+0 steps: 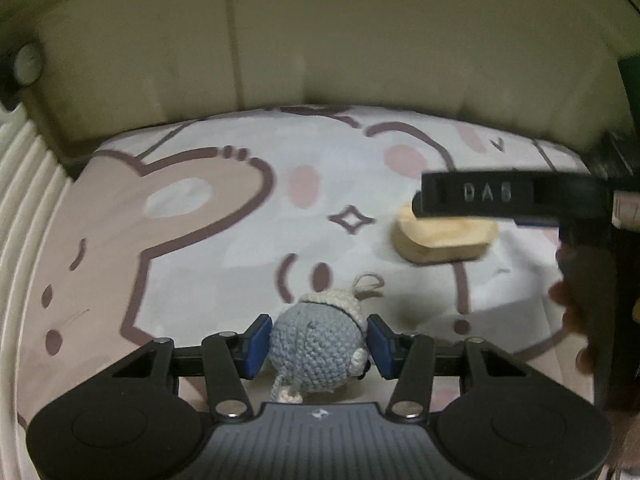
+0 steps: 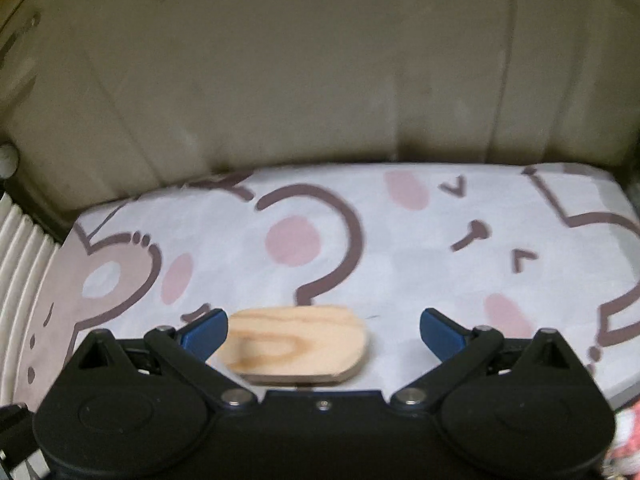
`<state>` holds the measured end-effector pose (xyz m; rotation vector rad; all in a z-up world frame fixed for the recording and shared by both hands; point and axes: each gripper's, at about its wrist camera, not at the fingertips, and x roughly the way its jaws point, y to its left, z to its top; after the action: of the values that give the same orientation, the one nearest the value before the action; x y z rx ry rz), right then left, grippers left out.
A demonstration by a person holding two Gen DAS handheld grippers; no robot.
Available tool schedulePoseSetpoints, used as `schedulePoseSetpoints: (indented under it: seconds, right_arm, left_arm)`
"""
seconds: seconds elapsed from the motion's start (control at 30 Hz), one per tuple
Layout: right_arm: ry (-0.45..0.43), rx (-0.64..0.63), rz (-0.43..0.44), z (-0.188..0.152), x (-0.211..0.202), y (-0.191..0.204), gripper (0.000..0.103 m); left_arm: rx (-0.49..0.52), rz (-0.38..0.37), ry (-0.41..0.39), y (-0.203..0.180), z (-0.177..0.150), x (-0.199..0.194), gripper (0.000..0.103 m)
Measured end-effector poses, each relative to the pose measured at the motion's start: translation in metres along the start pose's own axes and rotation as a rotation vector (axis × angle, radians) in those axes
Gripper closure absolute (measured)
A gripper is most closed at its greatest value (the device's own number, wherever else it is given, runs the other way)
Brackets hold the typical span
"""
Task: Organize objects
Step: 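Grasp the gray crochet mouse with the left tool while the right tool grasps the wooden block, then lift and carry the gray mouse and wooden block toward the black box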
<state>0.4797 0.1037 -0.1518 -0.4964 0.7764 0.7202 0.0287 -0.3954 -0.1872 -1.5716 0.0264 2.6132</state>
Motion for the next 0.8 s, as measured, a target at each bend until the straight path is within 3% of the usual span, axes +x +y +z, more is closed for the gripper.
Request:
schedulePoseSetpoints:
  seconds: [0.13, 0.3, 0.37, 0.67, 0.8]
  right_arm:
    - [0.017, -0.015, 0.014, -0.004, 0.007, 0.016, 0.0]
    - [0.034, -0.037, -0.059, -0.009, 0.014, 0.025, 0.001]
    - [0.049, -0.026, -0.082, -0.01, 0.016, 0.023, 0.007]
    - [0.05, -0.03, -0.049, -0.015, 0.013, 0.015, 0.009]
    - [0.056, -0.042, -0.049, -0.017, 0.007, 0.009, 0.009]
  left_arm:
    - [-0.017, 0.007, -0.002, 0.008, 0.001, 0.001, 0.051]
    - [-0.017, 0.012, -0.003, 0.008, 0.0, 0.002, 0.051]
    - [-0.009, 0.015, -0.006, 0.007, -0.001, 0.002, 0.051]
    - [-0.002, 0.052, -0.002, 0.001, -0.001, 0.009, 0.05]
    - [-0.06, 0.028, 0.002, 0.006, 0.001, 0.004, 0.051]
